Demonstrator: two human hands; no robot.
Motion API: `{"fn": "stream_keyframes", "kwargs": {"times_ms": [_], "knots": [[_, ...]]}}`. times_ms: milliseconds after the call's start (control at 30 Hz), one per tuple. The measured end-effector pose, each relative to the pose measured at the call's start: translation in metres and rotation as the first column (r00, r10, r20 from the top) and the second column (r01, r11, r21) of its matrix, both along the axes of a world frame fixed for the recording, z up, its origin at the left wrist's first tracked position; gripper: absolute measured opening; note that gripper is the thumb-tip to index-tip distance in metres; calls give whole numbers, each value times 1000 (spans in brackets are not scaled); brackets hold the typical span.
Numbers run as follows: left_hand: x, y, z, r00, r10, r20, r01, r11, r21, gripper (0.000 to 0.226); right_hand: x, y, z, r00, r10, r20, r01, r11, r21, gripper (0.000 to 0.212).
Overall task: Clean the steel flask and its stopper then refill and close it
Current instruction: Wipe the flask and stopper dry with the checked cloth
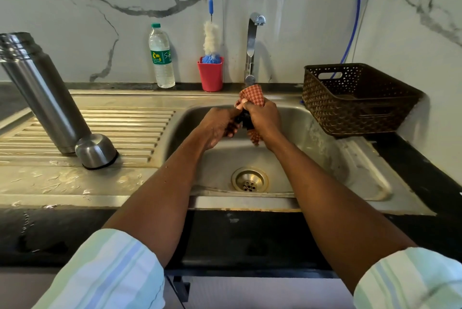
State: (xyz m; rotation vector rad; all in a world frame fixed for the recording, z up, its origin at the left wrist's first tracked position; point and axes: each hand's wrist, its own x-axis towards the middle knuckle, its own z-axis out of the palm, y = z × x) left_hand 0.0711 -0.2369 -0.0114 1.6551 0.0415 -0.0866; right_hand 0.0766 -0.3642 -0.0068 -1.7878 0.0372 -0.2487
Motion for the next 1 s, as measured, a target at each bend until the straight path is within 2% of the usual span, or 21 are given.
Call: {"fn": "stream_keyframes", "kwargs": {"times_ms": [33, 100, 167, 200, 300, 367, 400, 467, 533, 633, 700, 800, 867, 933, 1000], "knots": [[0, 1, -1, 999, -13, 46, 10, 999, 54, 24, 0, -3, -1, 993, 33, -113, -20, 993, 115, 27], [-1, 2, -1, 989, -89, 114, 76, 991, 109, 14, 0, -12, -1, 922, 210, -326, -77, 923, 376, 33], [0, 4, -2, 974, -180, 139, 167, 981, 101, 18, 1, -19, -1, 854, 349, -386, -87, 827, 555, 37], [1, 3, -3, 970, -201, 141, 189, 978, 93, 23, 2, -21, -3, 846, 367, -387, -74, 800, 596, 37], [3, -3, -2, 981, -137, 138, 129, 990, 60, 23, 4, -19, -2, 896, 280, -346, -40, 824, 565, 28], [2, -6, 1, 994, 0, 108, -3, 1000, 22, 18, 5, -13, -2, 960, 88, -264, 19, 926, 378, 25], [2, -6, 1, 996, 59, 66, -59, 998, -9, 23, 6, -10, -2, 984, 1, -177, 44, 967, 252, 21], [2, -4, 2, 998, 49, -49, -51, 998, -24, 35, 5, -3, -2, 998, -57, 3, 57, 998, 33, 18], [2, -3, 1, 996, -16, -92, 11, 999, -54, 41, 2, 2, 1, 996, -47, 80, 51, 997, -49, 27], [4, 0, 0, 999, -17, -49, 11, 994, -110, 34, 2, 5, 3, 997, -21, 80, 25, 999, -48, 32], [3, 2, -2, 999, -27, 17, 27, 1000, -7, 28, 3, 3, -1, 1000, 12, -21, -12, 1000, -10, 34], [-1, 3, -5, 975, -154, 158, 124, 975, 182, 18, -2, -10, -2, 928, 223, -299, -132, 946, 296, 38], [-4, 1, -5, 943, -243, 225, 167, 935, 312, 22, -4, -20, 0, 871, 330, -363, -138, 875, 463, 35], [-6, -3, -4, 936, -250, 249, 166, 935, 313, 24, -2, -23, 1, 869, 316, -382, -84, 853, 515, 25], [-5, -7, -1, 951, -179, 251, 119, 964, 236, 24, -1, -18, 1, 895, 255, -367, -47, 870, 490, 21]]}}
